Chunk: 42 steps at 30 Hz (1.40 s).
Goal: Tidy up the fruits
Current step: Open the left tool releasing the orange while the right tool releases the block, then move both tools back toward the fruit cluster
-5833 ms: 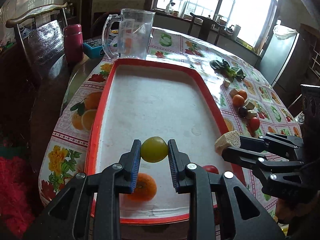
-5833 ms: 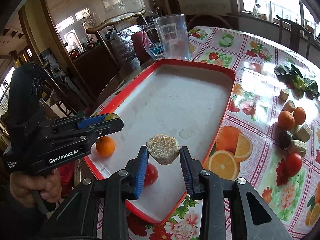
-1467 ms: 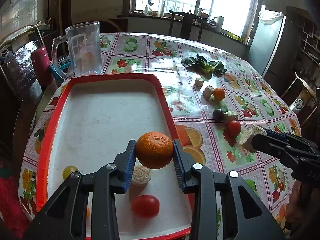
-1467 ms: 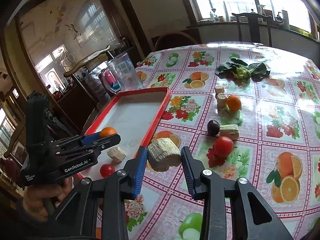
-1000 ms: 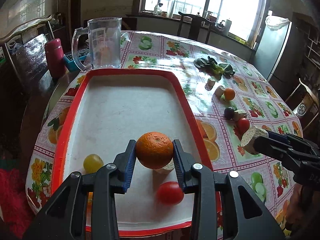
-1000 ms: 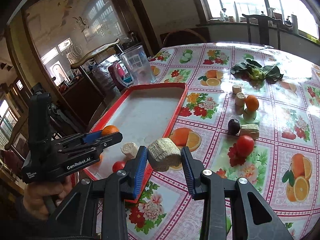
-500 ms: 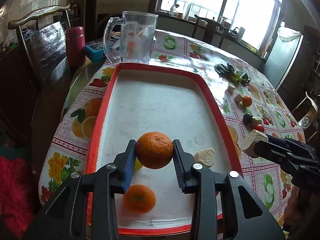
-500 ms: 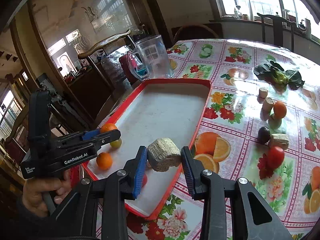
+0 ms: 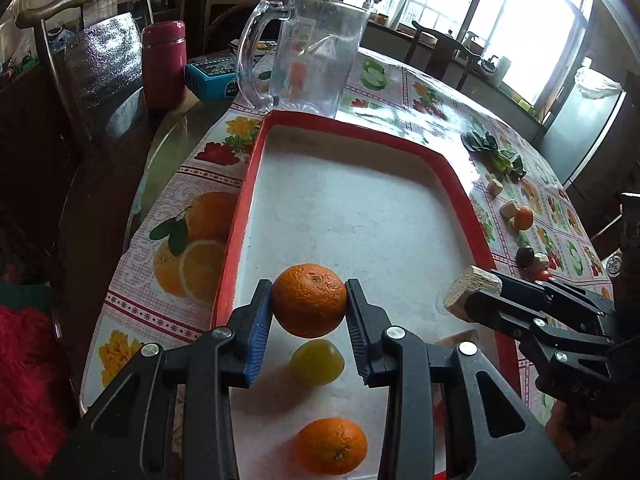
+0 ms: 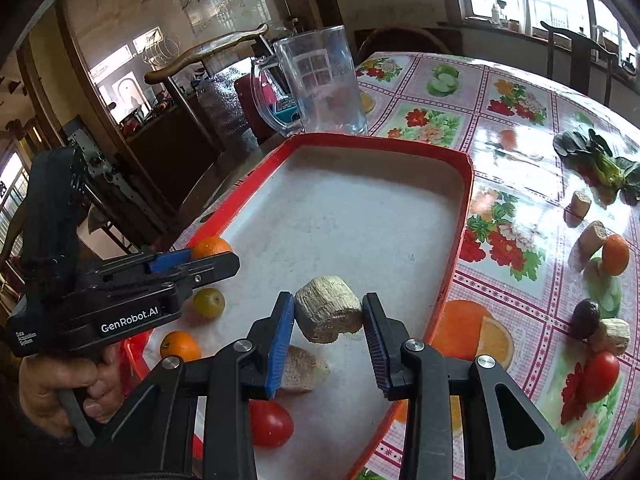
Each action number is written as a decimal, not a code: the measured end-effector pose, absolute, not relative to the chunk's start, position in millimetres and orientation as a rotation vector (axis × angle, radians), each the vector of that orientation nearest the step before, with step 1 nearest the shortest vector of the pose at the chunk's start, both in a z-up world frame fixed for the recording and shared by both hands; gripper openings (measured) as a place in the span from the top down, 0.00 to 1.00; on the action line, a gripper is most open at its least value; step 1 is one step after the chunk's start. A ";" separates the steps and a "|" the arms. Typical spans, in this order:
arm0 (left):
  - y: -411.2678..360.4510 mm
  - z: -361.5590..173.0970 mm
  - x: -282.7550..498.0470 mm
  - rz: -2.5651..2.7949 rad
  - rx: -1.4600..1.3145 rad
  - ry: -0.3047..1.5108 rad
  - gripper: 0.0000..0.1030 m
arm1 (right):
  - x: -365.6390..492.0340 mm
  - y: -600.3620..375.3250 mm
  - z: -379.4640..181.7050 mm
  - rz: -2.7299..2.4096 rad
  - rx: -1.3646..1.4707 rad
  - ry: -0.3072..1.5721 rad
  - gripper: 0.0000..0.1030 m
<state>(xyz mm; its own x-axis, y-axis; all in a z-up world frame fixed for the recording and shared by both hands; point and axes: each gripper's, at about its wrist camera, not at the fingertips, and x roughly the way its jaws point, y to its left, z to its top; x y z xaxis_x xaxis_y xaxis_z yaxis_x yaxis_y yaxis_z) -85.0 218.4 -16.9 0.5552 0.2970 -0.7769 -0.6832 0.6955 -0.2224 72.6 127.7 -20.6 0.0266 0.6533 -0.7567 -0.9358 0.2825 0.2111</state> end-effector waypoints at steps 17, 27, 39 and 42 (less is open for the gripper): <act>212.3 -14.8 -85.1 0.619 -0.518 0.803 0.50 | 78.5 108.6 -11.6 1.285 -0.337 0.898 0.62; 181.4 10.0 -85.7 0.570 -0.486 0.722 0.45 | 99.6 27.7 11.3 1.232 -0.190 0.848 0.56; 121.7 31.6 -40.0 0.435 -0.393 0.699 0.29 | 149.7 -50.3 2.1 1.064 -0.107 0.870 0.56; 113.8 34.2 -32.0 0.420 -0.387 0.700 0.29 | 157.0 -58.9 -1.3 1.043 -0.100 0.874 0.56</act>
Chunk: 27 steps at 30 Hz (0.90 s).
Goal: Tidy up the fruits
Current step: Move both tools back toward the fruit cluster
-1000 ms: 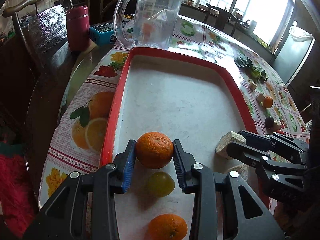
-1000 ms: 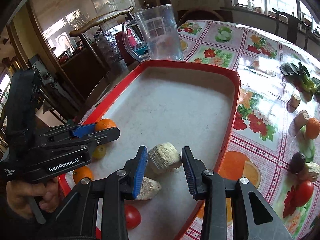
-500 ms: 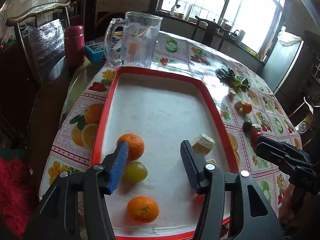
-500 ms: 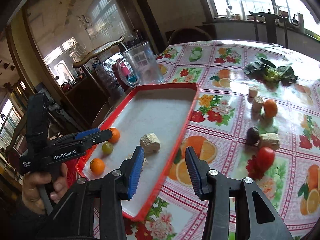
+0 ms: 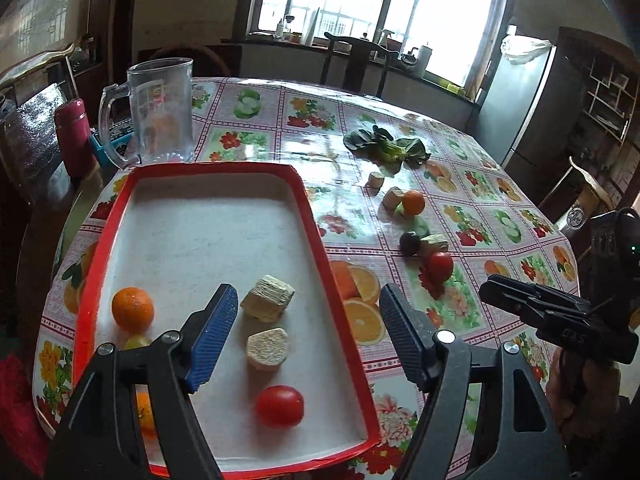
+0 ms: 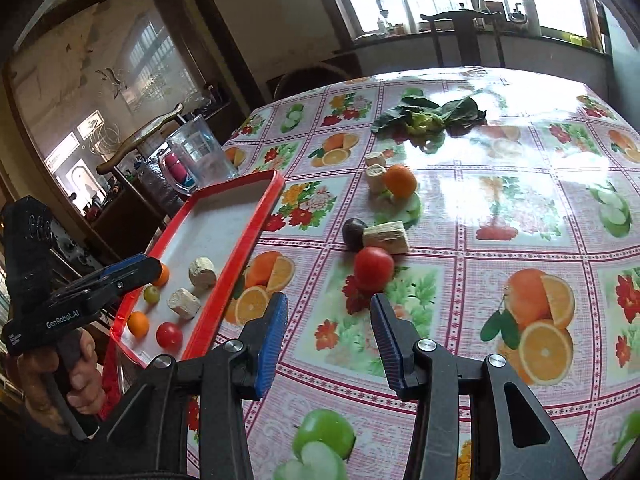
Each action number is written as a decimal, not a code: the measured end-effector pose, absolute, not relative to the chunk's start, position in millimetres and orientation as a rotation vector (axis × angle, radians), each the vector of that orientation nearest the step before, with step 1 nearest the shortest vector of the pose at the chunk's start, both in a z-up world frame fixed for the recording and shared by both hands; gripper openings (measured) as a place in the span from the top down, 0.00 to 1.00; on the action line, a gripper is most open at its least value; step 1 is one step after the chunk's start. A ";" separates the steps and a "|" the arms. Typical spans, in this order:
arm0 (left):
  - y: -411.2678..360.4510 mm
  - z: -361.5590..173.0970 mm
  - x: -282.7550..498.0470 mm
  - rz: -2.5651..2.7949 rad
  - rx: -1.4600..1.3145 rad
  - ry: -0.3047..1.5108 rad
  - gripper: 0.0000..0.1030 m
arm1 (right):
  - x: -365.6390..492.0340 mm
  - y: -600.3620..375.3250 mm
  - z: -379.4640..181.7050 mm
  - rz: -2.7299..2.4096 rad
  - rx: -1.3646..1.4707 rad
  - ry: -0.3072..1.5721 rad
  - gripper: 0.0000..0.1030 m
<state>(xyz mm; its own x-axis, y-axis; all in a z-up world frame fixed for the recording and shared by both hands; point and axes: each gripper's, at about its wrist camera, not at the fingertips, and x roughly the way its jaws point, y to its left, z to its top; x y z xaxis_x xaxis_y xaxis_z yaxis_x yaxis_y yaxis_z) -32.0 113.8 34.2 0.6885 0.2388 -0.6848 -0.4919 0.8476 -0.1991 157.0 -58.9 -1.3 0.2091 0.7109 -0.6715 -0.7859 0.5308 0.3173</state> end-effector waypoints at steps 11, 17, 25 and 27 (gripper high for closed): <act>98.1 32.6 -12.5 0.383 -0.386 0.722 0.29 | 181.4 -35.3 -23.6 1.004 -0.178 0.892 0.57; 94.4 29.7 -0.7 0.368 -0.377 0.737 0.29 | 197.3 -7.1 -30.7 0.949 -0.256 0.874 0.56; 91.0 22.3 20.0 0.340 -0.373 0.765 0.29 | 224.7 -10.9 -27.9 0.915 -0.212 0.845 0.77; 89.8 20.3 29.4 0.330 -0.375 0.774 0.29 | 232.7 -17.9 -24.6 0.883 -0.212 0.840 0.85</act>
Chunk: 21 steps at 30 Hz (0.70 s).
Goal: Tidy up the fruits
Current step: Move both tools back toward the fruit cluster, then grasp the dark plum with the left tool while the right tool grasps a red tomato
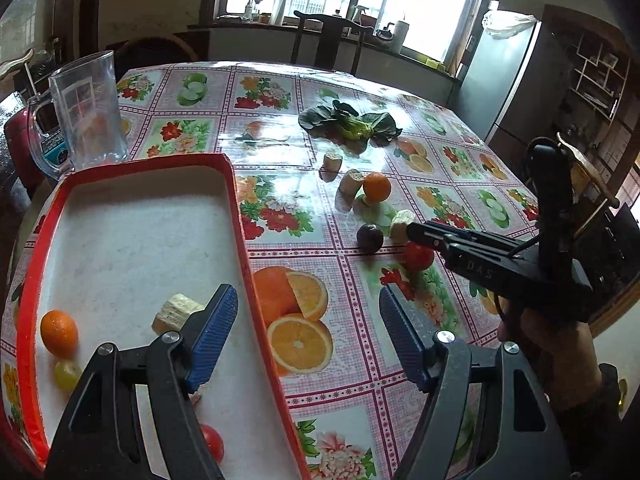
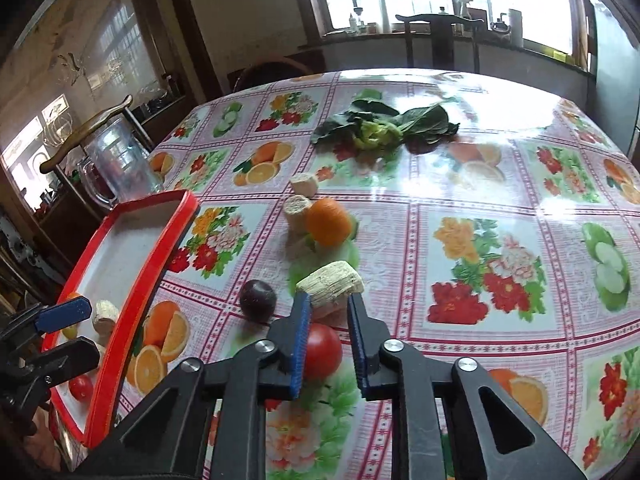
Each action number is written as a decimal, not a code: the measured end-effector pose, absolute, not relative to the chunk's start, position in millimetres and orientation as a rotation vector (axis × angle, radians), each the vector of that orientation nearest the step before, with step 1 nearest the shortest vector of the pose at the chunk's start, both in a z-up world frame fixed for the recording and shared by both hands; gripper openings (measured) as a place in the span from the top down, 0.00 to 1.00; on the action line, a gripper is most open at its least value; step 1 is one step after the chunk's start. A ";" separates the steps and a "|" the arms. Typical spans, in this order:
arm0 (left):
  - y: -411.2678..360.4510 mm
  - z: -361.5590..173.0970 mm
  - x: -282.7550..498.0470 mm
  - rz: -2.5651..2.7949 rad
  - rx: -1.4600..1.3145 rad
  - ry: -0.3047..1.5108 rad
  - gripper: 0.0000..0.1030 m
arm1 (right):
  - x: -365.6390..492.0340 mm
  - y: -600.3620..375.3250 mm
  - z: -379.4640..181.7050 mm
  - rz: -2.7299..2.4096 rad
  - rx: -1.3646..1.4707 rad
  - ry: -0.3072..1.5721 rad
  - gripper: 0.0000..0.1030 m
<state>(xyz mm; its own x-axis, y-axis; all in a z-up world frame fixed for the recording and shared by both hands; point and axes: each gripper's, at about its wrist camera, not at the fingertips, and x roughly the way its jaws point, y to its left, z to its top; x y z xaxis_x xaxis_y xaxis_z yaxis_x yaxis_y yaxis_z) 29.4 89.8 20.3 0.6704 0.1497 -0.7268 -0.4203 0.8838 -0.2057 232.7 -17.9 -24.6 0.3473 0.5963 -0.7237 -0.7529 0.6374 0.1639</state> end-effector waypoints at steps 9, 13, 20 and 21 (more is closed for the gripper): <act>71.0 4.3 92.7 0.262 -0.315 0.843 0.29 | 240.5 -43.0 -22.9 0.967 -0.189 0.895 0.77; 68.8 -2.0 110.7 0.264 -0.278 0.872 0.29 | 241.0 -54.3 -23.4 1.015 -0.178 0.925 0.77; 74.1 -11.7 138.5 0.262 -0.279 0.898 0.36 | 243.3 -75.8 -24.8 0.989 -0.176 0.936 0.77; 72.4 -13.9 142.7 0.255 -0.272 0.906 0.41 | 243.9 -77.5 -25.4 0.985 -0.171 0.939 0.77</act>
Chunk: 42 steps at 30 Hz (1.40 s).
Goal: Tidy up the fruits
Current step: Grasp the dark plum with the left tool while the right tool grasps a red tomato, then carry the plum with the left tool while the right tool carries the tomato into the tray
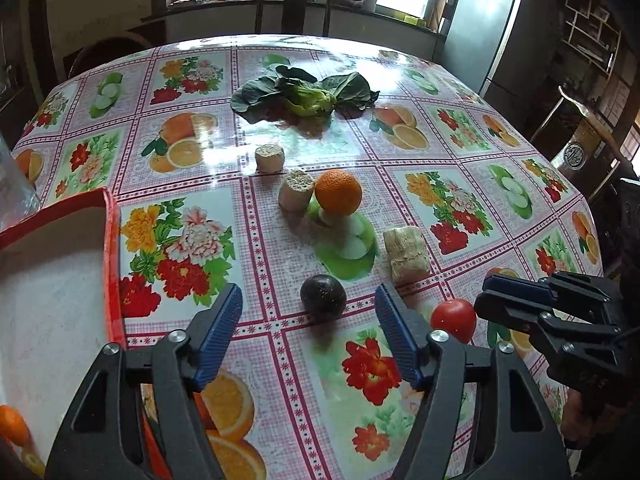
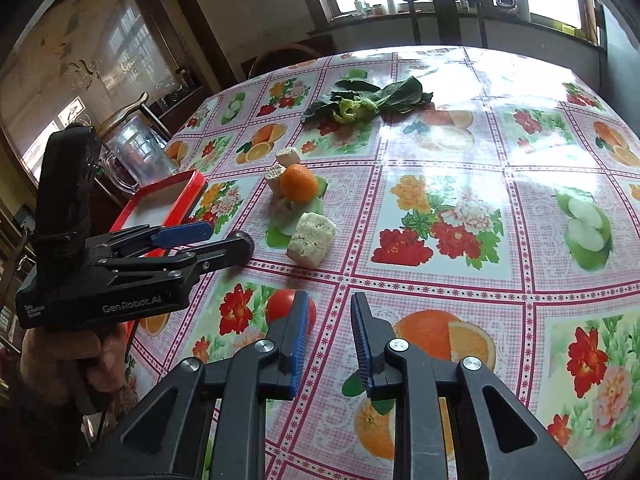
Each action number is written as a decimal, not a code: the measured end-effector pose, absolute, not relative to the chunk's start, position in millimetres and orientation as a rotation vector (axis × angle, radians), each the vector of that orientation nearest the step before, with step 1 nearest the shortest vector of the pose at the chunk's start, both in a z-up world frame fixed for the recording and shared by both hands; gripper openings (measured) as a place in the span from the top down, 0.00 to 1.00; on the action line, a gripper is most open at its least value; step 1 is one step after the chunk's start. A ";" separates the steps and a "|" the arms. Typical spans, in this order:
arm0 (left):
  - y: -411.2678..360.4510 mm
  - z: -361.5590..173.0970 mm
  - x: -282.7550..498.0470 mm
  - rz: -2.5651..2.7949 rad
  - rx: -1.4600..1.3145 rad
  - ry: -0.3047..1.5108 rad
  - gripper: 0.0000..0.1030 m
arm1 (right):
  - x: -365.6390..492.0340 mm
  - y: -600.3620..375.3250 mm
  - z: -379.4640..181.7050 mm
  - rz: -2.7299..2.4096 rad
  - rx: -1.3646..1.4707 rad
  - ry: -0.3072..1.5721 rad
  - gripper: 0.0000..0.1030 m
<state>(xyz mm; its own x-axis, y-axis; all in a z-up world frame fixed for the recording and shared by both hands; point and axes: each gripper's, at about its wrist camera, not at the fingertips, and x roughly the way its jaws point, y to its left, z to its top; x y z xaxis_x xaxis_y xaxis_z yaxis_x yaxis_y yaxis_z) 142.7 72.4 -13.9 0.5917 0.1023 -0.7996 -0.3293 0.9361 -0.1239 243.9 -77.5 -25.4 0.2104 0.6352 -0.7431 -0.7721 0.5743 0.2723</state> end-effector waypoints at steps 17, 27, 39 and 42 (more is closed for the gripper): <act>62.0 -12.1 125.1 0.212 -0.275 0.906 0.79 | 230.2 -52.9 -37.7 0.983 -0.216 0.940 0.69; 68.5 5.3 81.8 0.241 -0.305 0.854 0.79 | 201.1 -50.0 -19.3 1.000 -0.223 0.885 0.71; 83.9 15.1 27.8 0.317 -0.331 0.811 0.79 | 157.2 -30.4 1.6 1.079 -0.244 0.852 0.71; 89.0 15.7 14.7 0.336 -0.337 0.803 0.79 | 145.9 -23.9 4.2 1.099 -0.250 0.847 0.71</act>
